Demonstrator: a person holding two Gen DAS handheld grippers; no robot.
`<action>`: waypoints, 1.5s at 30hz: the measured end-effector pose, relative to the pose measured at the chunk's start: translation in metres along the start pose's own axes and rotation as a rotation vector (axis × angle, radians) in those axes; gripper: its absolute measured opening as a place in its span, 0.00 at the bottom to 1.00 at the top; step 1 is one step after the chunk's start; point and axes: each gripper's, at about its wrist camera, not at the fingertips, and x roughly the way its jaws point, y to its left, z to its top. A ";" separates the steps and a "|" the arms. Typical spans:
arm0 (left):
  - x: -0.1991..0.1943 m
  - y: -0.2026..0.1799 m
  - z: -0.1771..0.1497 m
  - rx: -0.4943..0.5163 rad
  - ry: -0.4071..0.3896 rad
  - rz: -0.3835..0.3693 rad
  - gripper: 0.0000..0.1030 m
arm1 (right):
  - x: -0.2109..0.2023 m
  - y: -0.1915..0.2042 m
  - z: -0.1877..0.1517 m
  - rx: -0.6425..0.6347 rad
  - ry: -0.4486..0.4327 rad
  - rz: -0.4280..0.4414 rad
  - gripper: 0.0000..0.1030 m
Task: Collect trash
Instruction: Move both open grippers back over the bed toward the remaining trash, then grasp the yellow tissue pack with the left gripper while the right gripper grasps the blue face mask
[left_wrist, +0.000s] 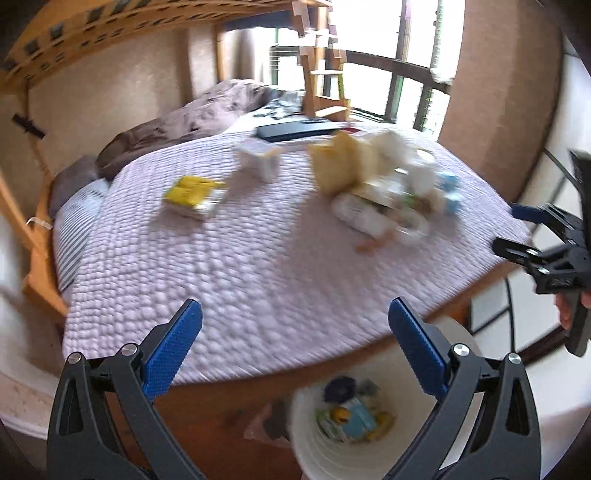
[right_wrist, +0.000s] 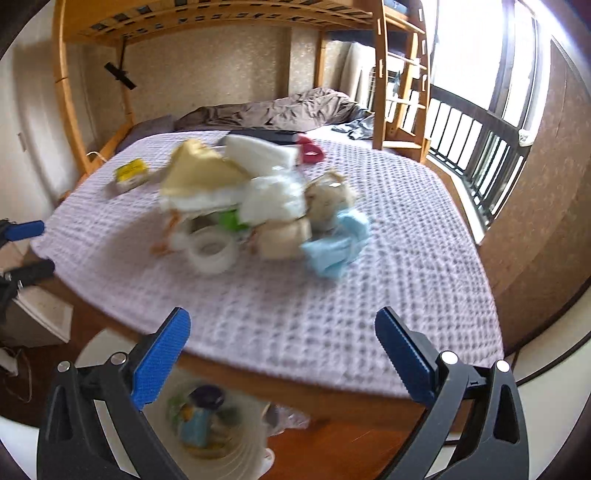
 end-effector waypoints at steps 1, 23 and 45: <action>0.007 0.009 0.005 -0.020 0.000 0.013 0.99 | 0.004 -0.007 0.003 -0.003 0.002 -0.002 0.96; 0.129 0.106 0.084 -0.191 0.116 0.131 0.99 | 0.074 -0.058 0.039 0.026 0.040 0.096 0.96; 0.136 0.113 0.094 -0.147 0.087 0.130 0.86 | 0.107 -0.100 0.073 0.044 0.067 0.345 0.73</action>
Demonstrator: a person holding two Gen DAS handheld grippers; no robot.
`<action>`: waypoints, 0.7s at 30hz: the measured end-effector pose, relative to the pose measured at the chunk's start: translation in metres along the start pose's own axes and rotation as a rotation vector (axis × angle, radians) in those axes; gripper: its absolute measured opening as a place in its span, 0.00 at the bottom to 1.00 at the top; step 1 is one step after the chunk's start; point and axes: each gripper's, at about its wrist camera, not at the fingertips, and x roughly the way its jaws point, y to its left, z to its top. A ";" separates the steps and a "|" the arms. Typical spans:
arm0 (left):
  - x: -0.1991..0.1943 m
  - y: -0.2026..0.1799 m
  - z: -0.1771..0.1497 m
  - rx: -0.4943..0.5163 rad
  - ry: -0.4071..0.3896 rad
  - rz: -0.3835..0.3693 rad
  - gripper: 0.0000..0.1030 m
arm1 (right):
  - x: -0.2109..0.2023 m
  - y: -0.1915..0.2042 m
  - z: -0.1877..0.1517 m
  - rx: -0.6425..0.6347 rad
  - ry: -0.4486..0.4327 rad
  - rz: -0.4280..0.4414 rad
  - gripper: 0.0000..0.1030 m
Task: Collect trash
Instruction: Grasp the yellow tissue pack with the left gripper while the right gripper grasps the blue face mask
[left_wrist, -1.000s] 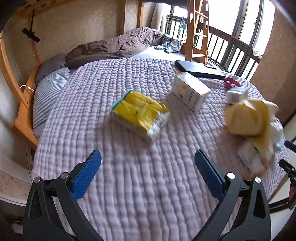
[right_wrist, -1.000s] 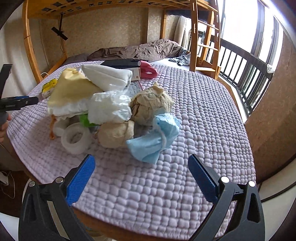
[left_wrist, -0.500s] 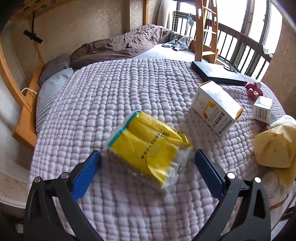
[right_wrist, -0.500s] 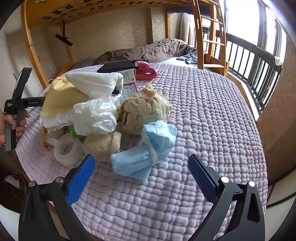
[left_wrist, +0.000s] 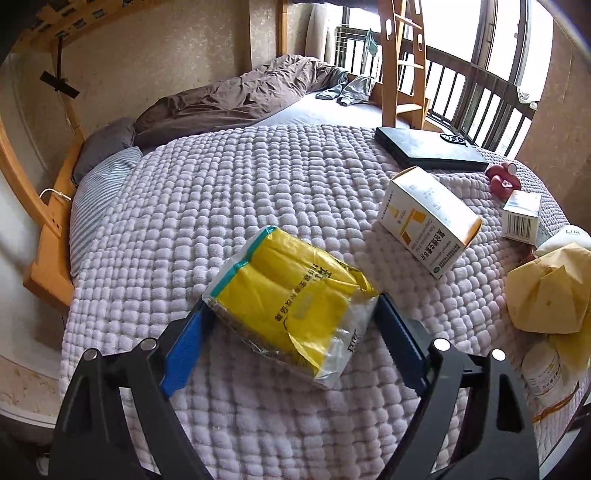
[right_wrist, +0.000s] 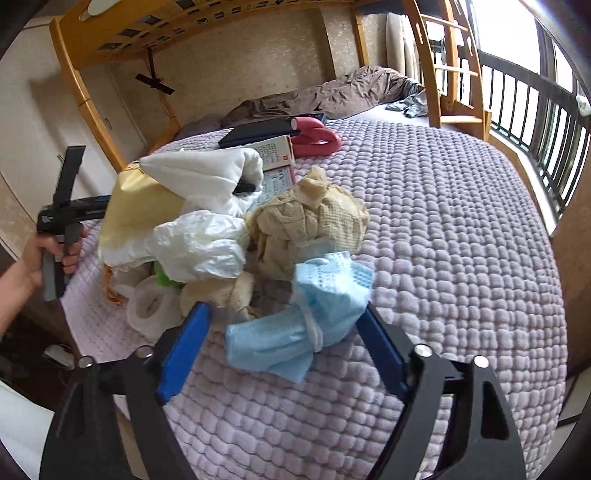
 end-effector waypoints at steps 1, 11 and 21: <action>0.000 0.000 0.000 0.000 0.000 0.000 0.86 | 0.000 0.000 0.001 0.004 0.002 0.007 0.73; -0.006 0.002 -0.004 0.000 0.003 -0.010 0.86 | -0.003 0.011 -0.016 -0.085 0.054 -0.036 0.73; -0.008 0.002 -0.004 0.010 0.007 -0.009 0.86 | 0.011 0.024 -0.008 -0.215 0.053 -0.140 0.82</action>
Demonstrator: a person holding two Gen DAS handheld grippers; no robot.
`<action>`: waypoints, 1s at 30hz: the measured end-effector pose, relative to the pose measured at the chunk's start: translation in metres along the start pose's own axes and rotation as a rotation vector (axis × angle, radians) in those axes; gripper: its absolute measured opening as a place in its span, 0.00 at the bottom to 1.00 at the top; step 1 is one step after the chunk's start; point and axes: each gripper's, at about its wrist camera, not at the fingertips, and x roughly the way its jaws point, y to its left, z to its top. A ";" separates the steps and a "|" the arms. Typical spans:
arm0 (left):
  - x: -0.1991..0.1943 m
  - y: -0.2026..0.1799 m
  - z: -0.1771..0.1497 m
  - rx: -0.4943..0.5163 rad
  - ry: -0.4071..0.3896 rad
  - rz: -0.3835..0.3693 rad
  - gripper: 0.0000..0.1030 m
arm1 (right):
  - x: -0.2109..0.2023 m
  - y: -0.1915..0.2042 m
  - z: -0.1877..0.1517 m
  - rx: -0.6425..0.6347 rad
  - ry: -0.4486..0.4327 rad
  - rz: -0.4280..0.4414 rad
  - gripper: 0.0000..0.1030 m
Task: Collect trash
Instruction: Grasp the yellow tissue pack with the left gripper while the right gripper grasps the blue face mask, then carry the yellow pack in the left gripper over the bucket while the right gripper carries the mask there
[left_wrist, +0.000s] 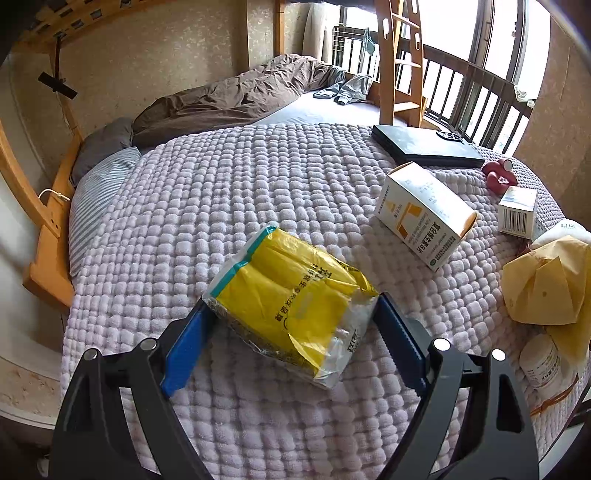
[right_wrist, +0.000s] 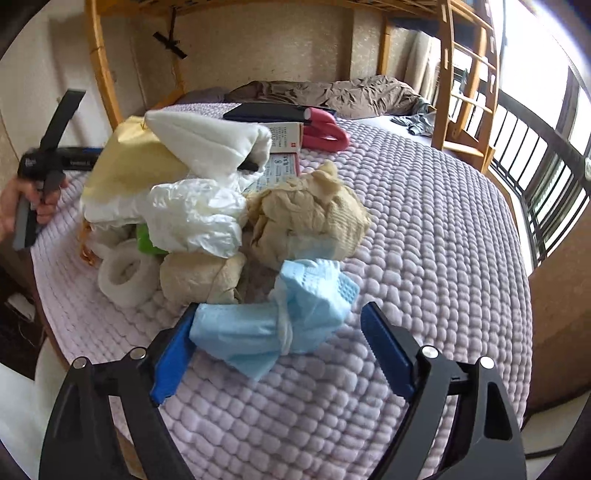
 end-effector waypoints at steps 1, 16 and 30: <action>-0.001 0.000 0.000 -0.001 0.000 -0.002 0.86 | 0.001 0.001 0.001 -0.008 0.001 0.001 0.81; -0.022 -0.005 -0.010 0.022 -0.021 -0.010 0.85 | -0.026 0.007 -0.010 0.121 -0.013 0.052 0.67; -0.056 -0.022 -0.027 0.027 -0.045 -0.050 0.85 | -0.047 0.038 -0.022 0.208 -0.016 0.016 0.67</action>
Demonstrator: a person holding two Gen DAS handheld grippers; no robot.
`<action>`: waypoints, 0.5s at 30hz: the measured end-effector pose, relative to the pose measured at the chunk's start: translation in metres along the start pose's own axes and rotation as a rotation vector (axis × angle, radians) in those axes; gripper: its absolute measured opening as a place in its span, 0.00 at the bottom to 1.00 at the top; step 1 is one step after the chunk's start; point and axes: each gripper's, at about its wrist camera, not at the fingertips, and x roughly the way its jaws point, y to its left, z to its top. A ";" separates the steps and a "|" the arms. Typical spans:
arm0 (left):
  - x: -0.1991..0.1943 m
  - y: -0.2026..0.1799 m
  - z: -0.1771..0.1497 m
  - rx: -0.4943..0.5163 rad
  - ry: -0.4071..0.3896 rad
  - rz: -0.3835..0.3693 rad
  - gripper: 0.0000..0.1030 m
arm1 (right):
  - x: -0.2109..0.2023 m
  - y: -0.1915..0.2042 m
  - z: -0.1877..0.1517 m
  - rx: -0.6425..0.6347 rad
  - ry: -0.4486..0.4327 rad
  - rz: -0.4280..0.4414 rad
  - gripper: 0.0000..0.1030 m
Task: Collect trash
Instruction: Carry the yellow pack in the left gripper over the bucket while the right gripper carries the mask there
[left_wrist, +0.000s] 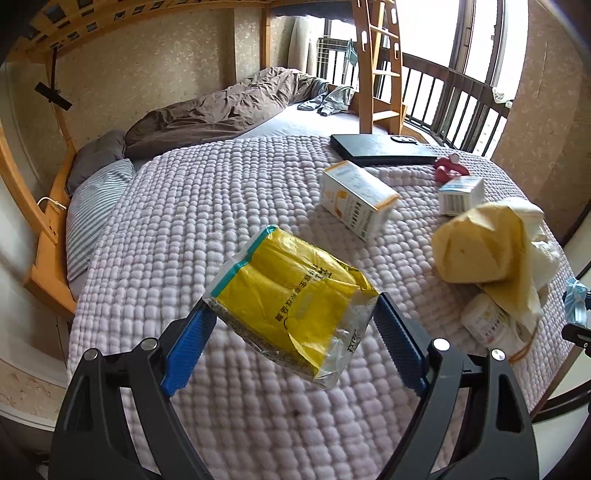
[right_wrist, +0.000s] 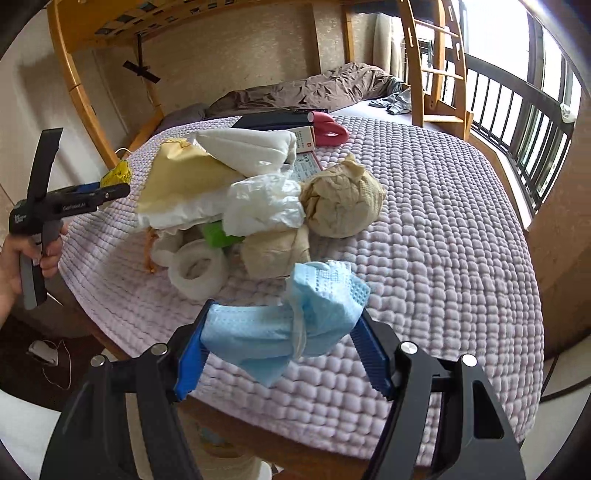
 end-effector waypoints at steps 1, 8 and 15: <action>-0.002 -0.001 -0.002 -0.001 0.000 -0.004 0.85 | -0.001 0.002 -0.001 0.006 -0.001 0.005 0.67; -0.018 -0.009 -0.016 -0.018 -0.001 -0.028 0.85 | -0.004 0.014 -0.010 0.039 0.006 0.012 0.67; -0.031 -0.019 -0.033 -0.017 0.008 -0.043 0.85 | -0.012 0.030 -0.021 0.041 0.004 0.021 0.67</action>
